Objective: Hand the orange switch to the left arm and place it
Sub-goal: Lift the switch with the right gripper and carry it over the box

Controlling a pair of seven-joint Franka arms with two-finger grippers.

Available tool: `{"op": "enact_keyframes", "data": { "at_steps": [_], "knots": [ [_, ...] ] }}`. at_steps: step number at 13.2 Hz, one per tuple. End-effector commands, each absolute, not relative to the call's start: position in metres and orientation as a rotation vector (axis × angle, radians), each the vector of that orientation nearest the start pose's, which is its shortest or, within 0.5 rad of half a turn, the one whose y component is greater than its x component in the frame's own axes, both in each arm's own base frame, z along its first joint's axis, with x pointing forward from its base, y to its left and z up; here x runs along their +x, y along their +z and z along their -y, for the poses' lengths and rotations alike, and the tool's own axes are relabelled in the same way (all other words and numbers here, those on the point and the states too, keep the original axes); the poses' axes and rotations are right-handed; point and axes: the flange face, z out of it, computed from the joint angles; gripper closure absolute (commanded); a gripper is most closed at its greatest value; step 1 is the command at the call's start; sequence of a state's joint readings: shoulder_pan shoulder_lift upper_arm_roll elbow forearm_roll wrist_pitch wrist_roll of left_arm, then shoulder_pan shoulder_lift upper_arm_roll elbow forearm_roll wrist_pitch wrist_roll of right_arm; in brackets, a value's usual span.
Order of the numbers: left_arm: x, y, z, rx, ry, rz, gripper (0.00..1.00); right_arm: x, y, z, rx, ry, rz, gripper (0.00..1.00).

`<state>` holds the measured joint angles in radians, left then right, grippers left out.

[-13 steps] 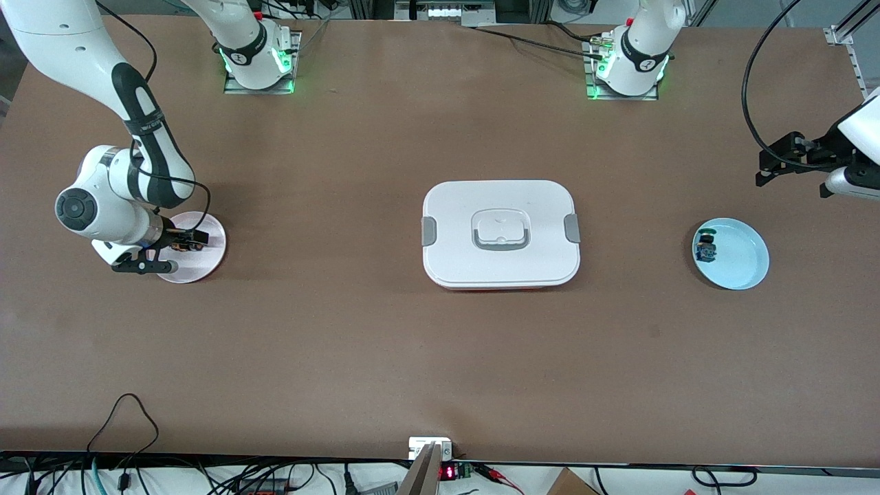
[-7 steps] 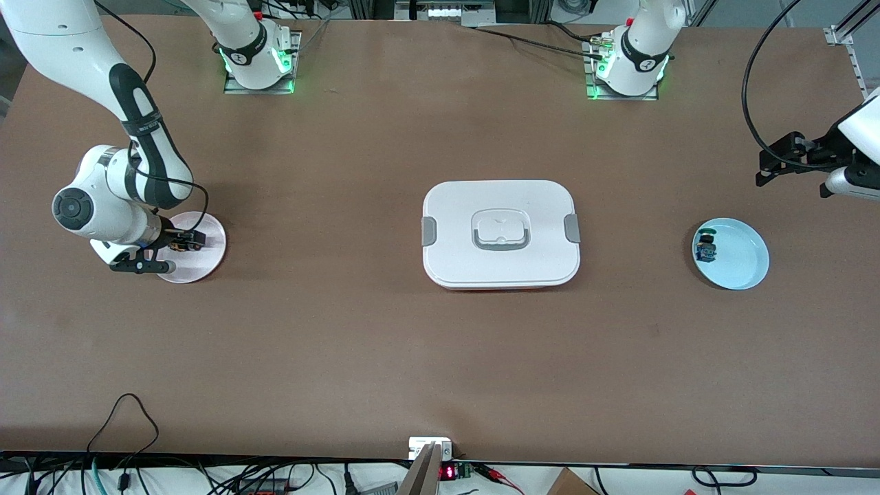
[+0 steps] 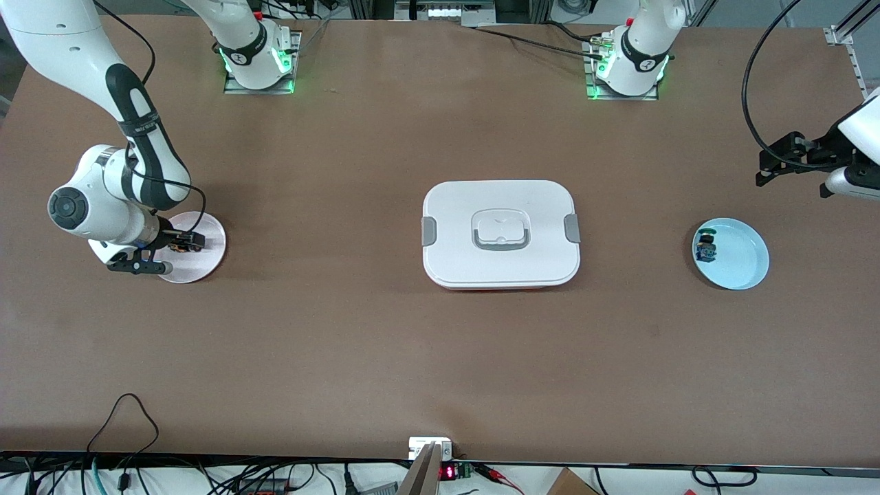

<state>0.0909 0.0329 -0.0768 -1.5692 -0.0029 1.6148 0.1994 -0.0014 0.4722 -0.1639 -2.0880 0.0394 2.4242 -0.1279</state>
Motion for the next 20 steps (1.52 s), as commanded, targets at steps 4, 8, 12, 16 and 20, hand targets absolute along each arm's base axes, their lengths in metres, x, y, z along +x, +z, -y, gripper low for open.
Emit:
{"op": "enact_keyframes", "data": {
  "at_steps": [4,8,12,16,20],
  "knots": [
    [0.572,0.615,-0.011,-3.131,-0.033,-0.306,0.0,0.601,0.289,0.063,-3.119,0.176,0.006,0.86],
    [0.572,0.615,-0.011,-3.135,-0.031,-0.306,0.0,0.616,0.344,0.02,-3.098,0.094,0.138,0.99],
    [0.573,0.615,-0.005,-3.143,-0.035,-0.321,0.0,0.621,0.409,-0.037,-3.034,0.006,0.282,1.0],
    [0.601,0.547,0.032,-3.085,0.155,-0.434,0.0,0.627,0.469,-0.125,-2.94,-0.184,0.462,1.0],
    [0.613,0.519,0.022,-3.101,0.23,-0.414,0.0,0.618,0.518,-0.205,-2.793,-0.397,0.588,1.0]
  ]
}}
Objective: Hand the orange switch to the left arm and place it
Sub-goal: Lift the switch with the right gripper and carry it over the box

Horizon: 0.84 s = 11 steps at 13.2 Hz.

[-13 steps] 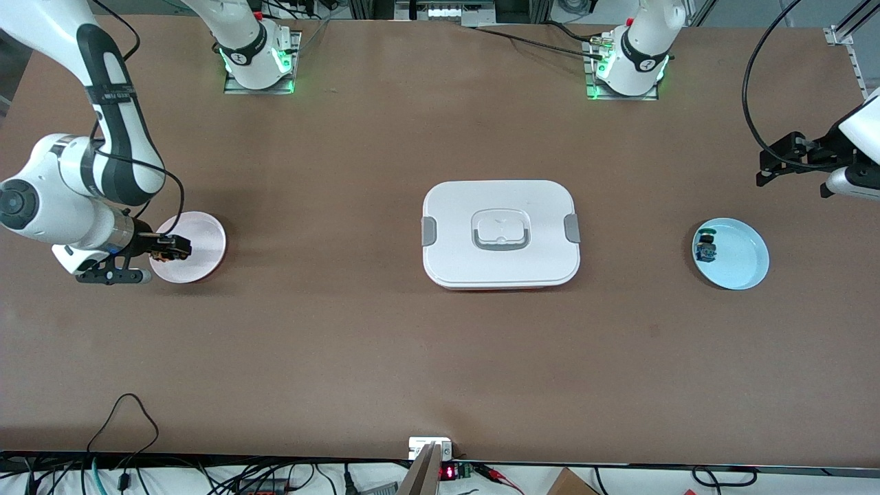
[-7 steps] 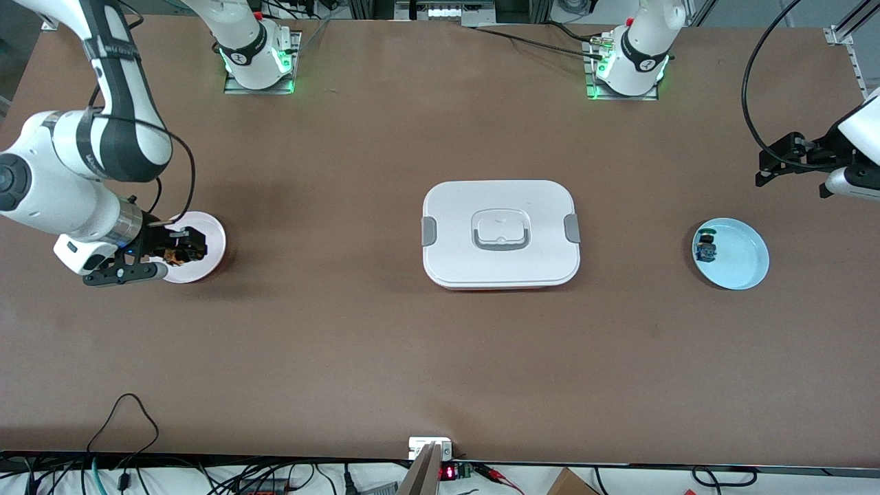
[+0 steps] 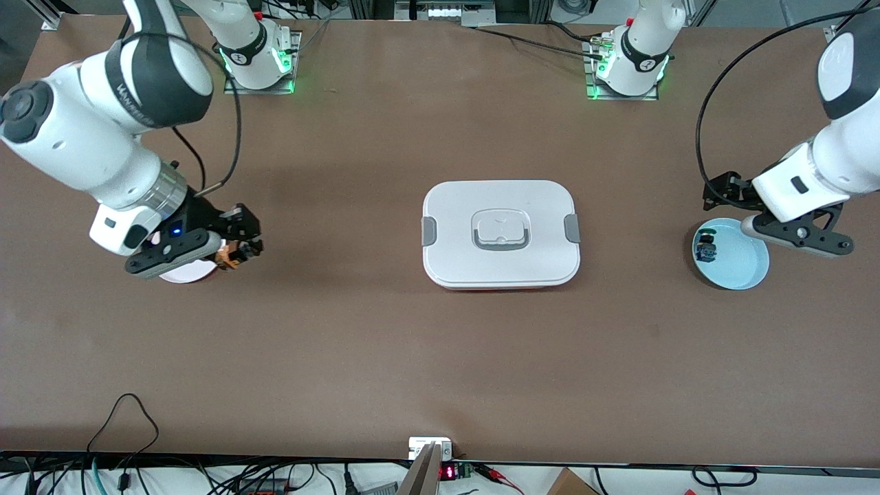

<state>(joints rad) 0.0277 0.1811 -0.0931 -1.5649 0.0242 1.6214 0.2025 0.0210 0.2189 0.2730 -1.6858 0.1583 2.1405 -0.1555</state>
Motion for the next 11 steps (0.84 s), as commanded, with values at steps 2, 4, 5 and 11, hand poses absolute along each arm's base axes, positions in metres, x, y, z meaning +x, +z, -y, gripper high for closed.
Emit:
{"op": "enact_keyframes", "data": {
  "at_steps": [2,4,5,11],
  "knots": [
    [0.611,0.519,0.002,-3.182,0.245,-0.34,0.0,0.611,0.536,-0.248,-2.681,-0.518,0.794,1.0],
    [0.603,0.513,-0.01,-3.41,0.375,-0.23,0.0,0.604,0.542,-0.274,-2.505,-0.575,0.871,1.0],
    [0.602,0.504,-0.016,-3.533,0.445,-0.171,0.0,0.599,0.544,-0.286,-2.426,-0.58,0.909,1.0],
    [0.6,0.466,0.048,-4.125,1.009,0.305,0.0,0.569,0.533,-0.356,-1.967,-0.646,1.083,1.0]
  ]
}}
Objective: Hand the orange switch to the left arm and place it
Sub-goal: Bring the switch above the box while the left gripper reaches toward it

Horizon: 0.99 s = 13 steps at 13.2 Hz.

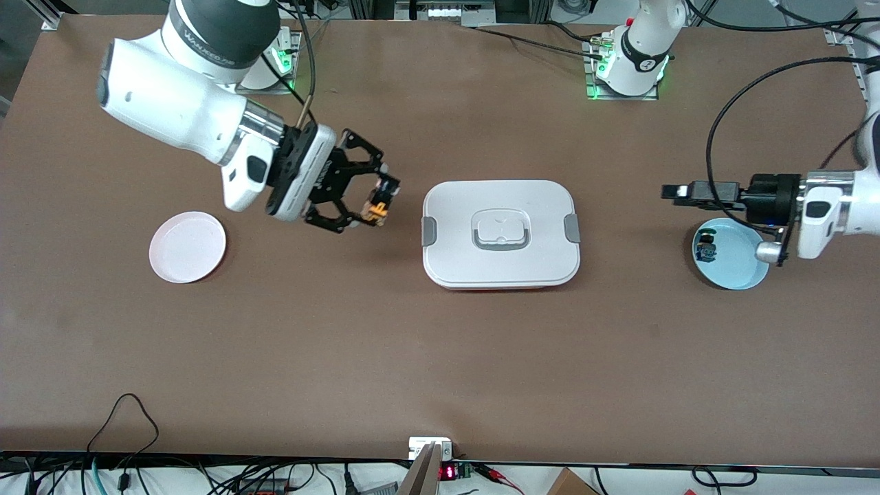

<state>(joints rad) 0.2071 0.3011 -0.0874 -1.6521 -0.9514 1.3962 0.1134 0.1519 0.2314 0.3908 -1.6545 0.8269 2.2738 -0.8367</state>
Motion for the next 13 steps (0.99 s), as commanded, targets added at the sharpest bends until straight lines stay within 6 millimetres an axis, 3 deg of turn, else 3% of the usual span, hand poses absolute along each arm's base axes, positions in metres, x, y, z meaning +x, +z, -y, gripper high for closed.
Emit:
{"op": "enact_keyframes", "data": {
  "at_steps": [1,4,9,13],
  "knots": [
    [0.601,0.47,0.069,1.928,-0.497,-0.158,0.0,0.567,0.534,-0.361,-1.906,-0.676,1.087,1.0],
    [0.597,0.502,0.136,1.93,-0.513,-0.239,0.0,0.565,0.503,-0.384,-1.695,-0.77,1.107,1.0],
    [0.597,0.508,0.209,1.799,-0.457,-0.288,0.0,0.556,0.505,-0.418,-1.484,-0.898,0.978,0.97],
    [0.579,0.52,0.273,1.763,-0.405,-0.323,0.0,0.558,0.505,-0.438,-1.359,-0.989,0.848,0.96]
  ]
}}
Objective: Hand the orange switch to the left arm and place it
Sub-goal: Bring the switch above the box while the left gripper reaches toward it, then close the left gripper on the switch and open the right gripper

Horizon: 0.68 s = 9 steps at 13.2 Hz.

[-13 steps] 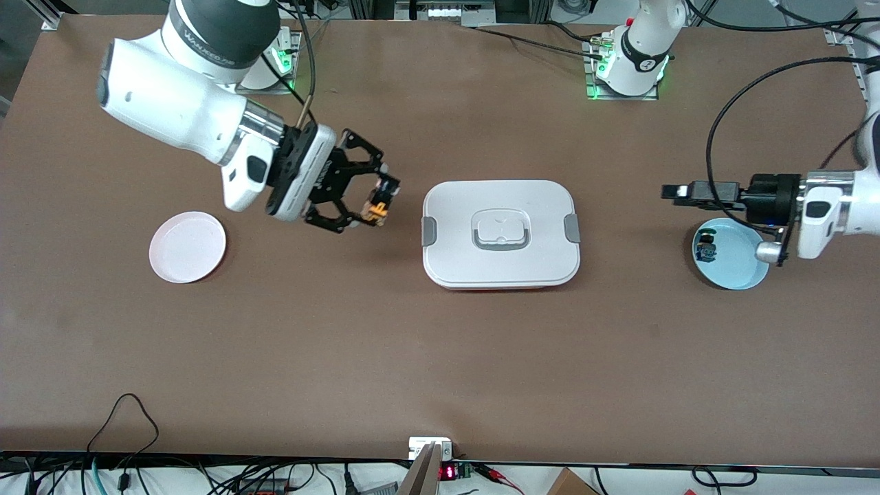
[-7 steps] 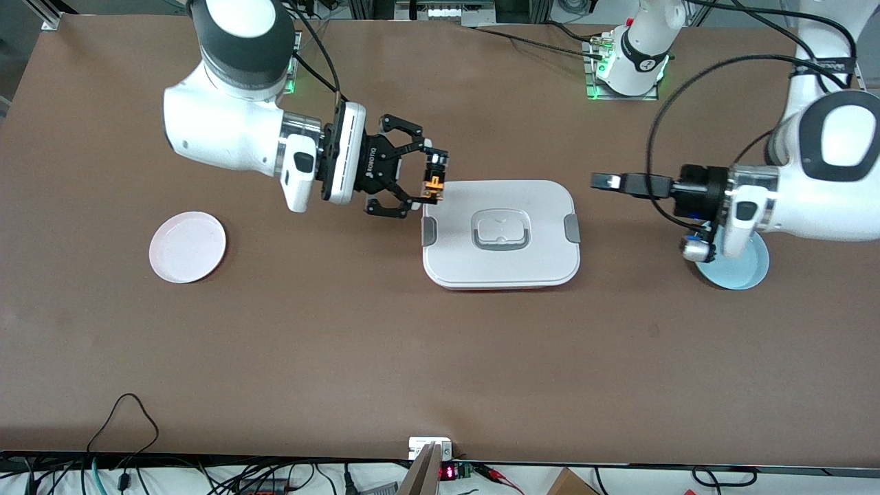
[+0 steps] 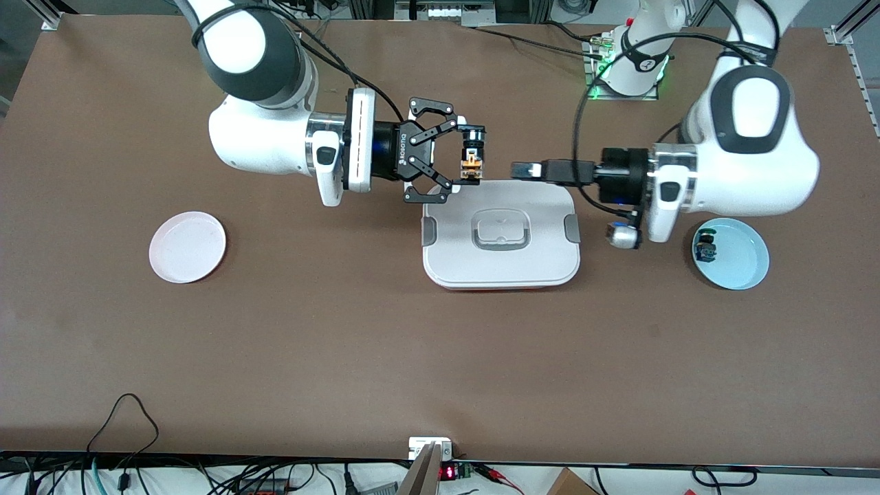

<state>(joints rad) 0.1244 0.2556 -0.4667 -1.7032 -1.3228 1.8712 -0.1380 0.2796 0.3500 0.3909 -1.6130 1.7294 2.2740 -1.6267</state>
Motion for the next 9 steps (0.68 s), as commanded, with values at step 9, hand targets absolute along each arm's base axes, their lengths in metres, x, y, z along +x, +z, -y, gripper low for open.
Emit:
{"op": "enact_keyframes", "data": {
  "at_steps": [9],
  "knots": [
    [0.583,0.546,0.249,1.738,-0.429,-0.356,0.0,0.553,0.501,-0.451,-1.361,-1.011,0.859,0.96]
  ]
}}
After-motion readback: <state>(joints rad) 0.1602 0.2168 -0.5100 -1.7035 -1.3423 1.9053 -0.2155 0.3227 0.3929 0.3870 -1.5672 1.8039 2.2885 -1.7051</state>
